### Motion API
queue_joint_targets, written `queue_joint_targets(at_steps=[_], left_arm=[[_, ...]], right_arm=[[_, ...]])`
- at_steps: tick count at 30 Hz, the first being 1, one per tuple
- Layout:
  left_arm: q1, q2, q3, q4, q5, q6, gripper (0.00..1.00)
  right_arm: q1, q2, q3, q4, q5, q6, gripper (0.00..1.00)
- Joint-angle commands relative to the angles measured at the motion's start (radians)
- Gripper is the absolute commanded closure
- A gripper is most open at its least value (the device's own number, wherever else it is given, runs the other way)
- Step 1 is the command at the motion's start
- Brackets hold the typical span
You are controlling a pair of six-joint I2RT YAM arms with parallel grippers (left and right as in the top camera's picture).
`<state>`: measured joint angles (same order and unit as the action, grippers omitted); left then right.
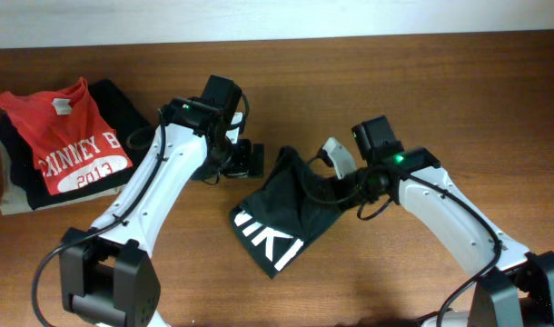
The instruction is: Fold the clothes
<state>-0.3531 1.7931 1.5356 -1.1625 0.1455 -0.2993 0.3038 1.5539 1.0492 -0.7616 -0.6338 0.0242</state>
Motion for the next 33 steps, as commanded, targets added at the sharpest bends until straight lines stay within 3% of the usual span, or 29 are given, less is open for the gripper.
queue_joint_targets(at_steps=[1, 7, 11, 12, 13, 15, 19, 24, 27, 29, 33], left_arm=[[0.004, -0.017, 0.008, -0.001, 0.007, 0.009, 0.01], [0.004, -0.017, 0.008, -0.002, 0.007, 0.009, 0.01], [0.004, -0.017, 0.008, -0.002, 0.007, 0.009, 0.01], [0.004, -0.017, 0.008, -0.002, 0.007, 0.009, 0.01], [0.004, -0.017, 0.008, -0.002, 0.007, 0.009, 0.01], [0.004, -0.017, 0.008, -0.002, 0.007, 0.009, 0.01], [0.004, -0.017, 0.008, -0.006, 0.007, 0.009, 0.01], [0.01, -0.019, 0.008, 0.006, -0.023, 0.009, 0.01], [0.068, -0.049, 0.009, 0.03, -0.023, 0.009, 0.01], [0.155, -0.072, 0.018, 0.033, -0.023, 0.009, 0.01], [0.309, -0.076, 0.018, 0.027, 0.027, 0.008, 0.01]], right_arm=[[0.004, 0.018, 0.008, 0.055, -0.016, 0.018, 0.86], [0.038, 0.168, 0.008, 0.139, 0.0, 0.023, 0.8], [0.044, 0.27, 0.008, 0.258, 0.043, 0.063, 0.7], [0.044, 0.294, 0.008, 0.29, 0.043, 0.063, 0.66], [0.044, 0.307, 0.008, 0.327, 0.039, 0.063, 0.49], [0.04, 0.303, 0.02, 0.323, 0.002, 0.061, 0.35], [-0.012, 0.182, 0.171, 0.085, 0.026, 0.029, 0.2], [-0.015, 0.088, 0.281, -0.143, 0.134, 0.01, 0.16], [0.049, 0.093, 0.274, -0.251, 0.135, -0.047, 0.37], [0.183, 0.108, 0.273, -0.272, 0.323, -0.055, 0.33], [0.36, 0.175, 0.273, -0.195, 0.397, -0.047, 0.27]])
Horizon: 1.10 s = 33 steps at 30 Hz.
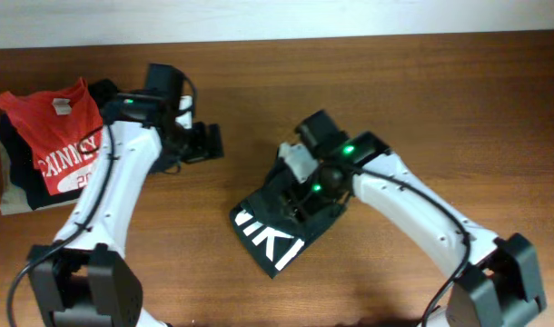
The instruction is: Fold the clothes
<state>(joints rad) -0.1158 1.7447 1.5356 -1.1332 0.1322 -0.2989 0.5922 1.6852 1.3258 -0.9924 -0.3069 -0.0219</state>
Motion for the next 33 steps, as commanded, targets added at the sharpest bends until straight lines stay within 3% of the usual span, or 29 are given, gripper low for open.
queue_joint_targets(at_steps=[1, 8, 14, 25, 26, 27, 28, 29, 33], left_arm=[[0.09, -0.027, 0.018, -0.002, 0.058, 0.008, 0.01], [0.117, -0.027, 0.018, -0.004, 0.066, 0.008, 0.0], [0.117, -0.027, 0.018, -0.004, 0.066, 0.008, 0.01], [0.117, -0.027, 0.018, -0.003, 0.066, 0.008, 0.01], [0.117, -0.027, 0.018, -0.003, 0.066, 0.008, 0.01], [0.117, -0.027, 0.018, -0.004, 0.066, 0.008, 0.01], [0.117, -0.027, 0.018, -0.004, 0.066, 0.008, 0.01], [0.117, -0.027, 0.018, -0.005, 0.066, 0.008, 0.01], [0.117, -0.027, 0.018, -0.005, 0.066, 0.008, 0.01]], right_arm=[[0.09, 0.061, -0.004, 0.056, 0.095, 0.017, 0.27], [0.142, 0.188, -0.004, 0.19, 0.143, 0.042, 0.28], [0.142, 0.187, 0.0, 0.196, 0.143, 0.125, 0.46], [0.185, 0.19, 0.099, 0.099, 0.117, 0.135, 0.37], [0.193, 0.205, 0.099, 0.1, 0.12, 0.135, 0.42], [0.194, 0.225, 0.099, 0.095, 0.12, 0.136, 0.58], [0.192, 0.235, 0.099, 0.089, 0.12, 0.138, 0.92], [0.187, 0.234, 0.1, 0.083, 0.148, 0.174, 0.96], [0.096, 0.15, 0.148, -0.025, 0.36, 0.303, 0.96]])
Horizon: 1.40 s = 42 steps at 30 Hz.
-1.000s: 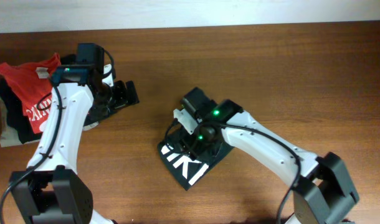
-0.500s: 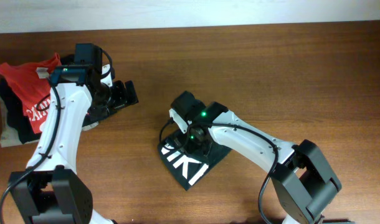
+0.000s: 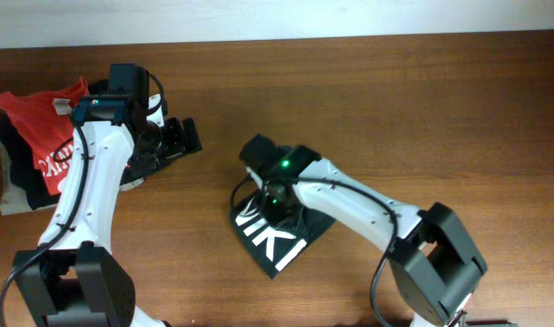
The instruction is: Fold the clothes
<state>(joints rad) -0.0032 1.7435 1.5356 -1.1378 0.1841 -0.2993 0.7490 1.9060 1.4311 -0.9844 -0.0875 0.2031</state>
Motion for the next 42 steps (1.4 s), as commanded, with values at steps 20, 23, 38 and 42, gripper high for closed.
queue_joint_targets(at_steps=[20, 23, 38, 42], left_arm=[[-0.103, -0.018, 0.017, 0.082, 0.064, 0.062, 0.01], [-0.221, 0.031, 0.017, 0.117, 0.065, 0.096, 0.01], [-0.463, 0.427, 0.017, 0.097, 0.172, 0.025, 0.07], [-0.458, 0.406, 0.018, 0.12, 0.18, 0.024, 0.07]], right_arm=[[-0.444, -0.079, 0.038, -0.114, -0.241, -0.085, 0.42], [-0.44, -0.054, 0.036, -0.111, -0.249, -0.095, 0.47], [-0.468, 0.165, -0.005, 0.051, 0.208, -0.045, 0.38], [-0.433, 0.163, 0.004, 0.045, 0.122, -0.126, 0.27]])
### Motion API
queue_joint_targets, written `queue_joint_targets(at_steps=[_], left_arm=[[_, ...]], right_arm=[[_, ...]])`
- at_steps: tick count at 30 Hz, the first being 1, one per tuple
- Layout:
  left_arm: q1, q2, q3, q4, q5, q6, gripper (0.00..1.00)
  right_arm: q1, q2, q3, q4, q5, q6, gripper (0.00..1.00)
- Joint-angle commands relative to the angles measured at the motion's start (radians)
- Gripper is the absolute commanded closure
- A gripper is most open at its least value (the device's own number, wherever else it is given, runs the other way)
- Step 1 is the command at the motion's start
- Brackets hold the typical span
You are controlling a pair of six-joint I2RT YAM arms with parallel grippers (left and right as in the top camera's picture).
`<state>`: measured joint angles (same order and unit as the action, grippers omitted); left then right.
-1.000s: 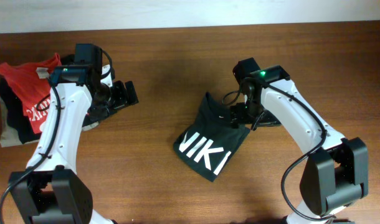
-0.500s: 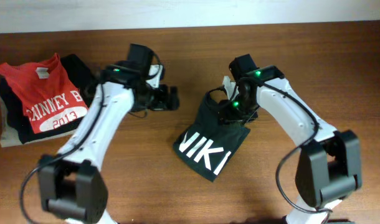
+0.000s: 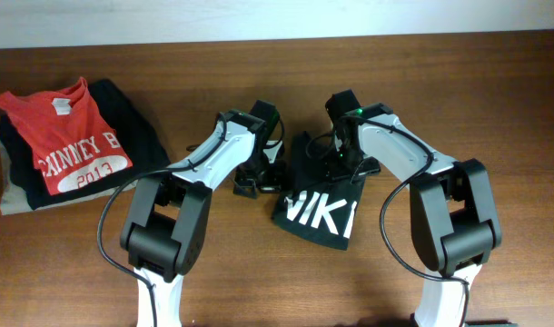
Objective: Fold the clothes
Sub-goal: 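Grasp the folded bundle's top edge with the left gripper and lift it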
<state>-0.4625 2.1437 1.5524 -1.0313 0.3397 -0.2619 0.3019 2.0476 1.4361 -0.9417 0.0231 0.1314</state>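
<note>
A folded black garment with white "NIKI" lettering lies at the table's middle, the lettering along its near edge. My right gripper is down on the garment's bunched far edge and looks shut on the cloth. My left gripper sits at the garment's left edge, touching or just beside it. Its fingers are hidden under the wrist, so their state does not show.
A pile of clothes with a red printed T-shirt on top lies at the far left of the wooden table. Both arms reach in toward the middle from the near side.
The left gripper moved from beside the pile at the left to the black garment's left edge. The right gripper went from the garment's left corner to its far edge. The garment now lies turned, lettering level.
First both grippers were at the garment's far side, the left just off it. Then the left gripper stood nearer the pile, later beside it, while the right was over the garment and then at its left corner. Now both flank the turned garment.
</note>
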Motion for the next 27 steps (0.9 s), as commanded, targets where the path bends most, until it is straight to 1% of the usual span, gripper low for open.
queue_joint_targets(at_steps=[1, 3, 4, 6, 7, 8, 9, 10, 11, 14, 16, 19, 21, 22, 23, 24, 25, 26, 27], left_arm=[[0.008, -0.01, 0.001, 0.026, 0.024, -0.013, 0.07], [0.036, -0.077, 0.001, 0.062, 0.024, -0.012, 0.07], [0.056, -0.116, 0.001, 0.085, 0.024, -0.002, 0.02], [0.081, -0.167, 0.001, 0.16, 0.034, 0.05, 0.01], [0.084, -0.17, 0.001, 0.213, 0.096, 0.128, 0.01], [0.084, -0.163, 0.001, 0.241, 0.12, 0.163, 0.01], [0.083, -0.153, 0.0, 0.283, 0.121, 0.167, 0.01], [0.083, -0.136, 0.0, 0.339, 0.142, 0.179, 0.01], [0.083, -0.108, 0.0, 0.386, 0.196, 0.205, 0.01], [0.083, -0.028, 0.0, 0.469, 0.259, 0.204, 0.01], [0.083, 0.029, 0.0, 0.502, 0.294, 0.204, 0.01], [0.072, 0.105, 0.0, 0.523, 0.354, 0.204, 0.01], [0.035, 0.149, 0.0, 0.517, 0.415, 0.204, 0.02], [0.021, 0.158, 0.0, 0.515, 0.416, 0.204, 0.02], [0.003, 0.166, 0.0, 0.515, 0.415, 0.204, 0.07], [-0.01, 0.168, 0.0, 0.516, 0.409, 0.204, 0.26], [-0.017, 0.168, 0.001, 0.521, 0.397, 0.204, 0.5], [-0.014, 0.168, 0.001, 0.537, 0.396, 0.204, 0.88], [-0.007, 0.167, 0.001, 0.544, 0.394, 0.203, 0.99]], right_arm=[[0.022, 0.014, 0.007, -0.012, -0.006, -0.053, 0.27], [0.023, -0.036, 0.037, -0.047, -0.012, -0.045, 0.27], [0.017, -0.085, 0.062, -0.069, -0.012, -0.037, 0.27], [-0.007, -0.21, 0.133, -0.122, -0.012, -0.038, 0.28], [-0.025, -0.28, 0.165, -0.137, -0.013, -0.037, 0.25], [-0.037, -0.32, 0.179, -0.149, -0.015, -0.037, 0.13], [-0.049, -0.375, 0.185, -0.172, -0.032, -0.038, 0.01], [-0.055, -0.423, 0.185, -0.214, -0.047, -0.039, 0.01], [-0.055, -0.45, 0.185, -0.25, -0.045, -0.055, 0.01], [-0.055, -0.48, 0.185, -0.337, -0.039, -0.056, 0.01], [-0.055, -0.482, 0.185, -0.379, -0.039, -0.048, 0.01], [-0.055, -0.482, 0.185, -0.394, -0.039, -0.046, 0.01], [-0.055, -0.482, 0.185, -0.399, -0.039, -0.046, 0.01], [-0.055, -0.482, 0.185, -0.402, -0.039, -0.046, 0.01], [-0.055, -0.482, 0.184, -0.406, -0.039, -0.046, 0.01], [-0.055, -0.482, 0.184, -0.408, -0.039, -0.046, 0.01], [-0.055, -0.482, 0.184, -0.41, -0.039, -0.046, 0.01], [-0.055, -0.482, 0.185, -0.41, -0.039, -0.046, 0.01], [-0.055, -0.482, 0.185, -0.411, -0.039, -0.046, 0.01]])
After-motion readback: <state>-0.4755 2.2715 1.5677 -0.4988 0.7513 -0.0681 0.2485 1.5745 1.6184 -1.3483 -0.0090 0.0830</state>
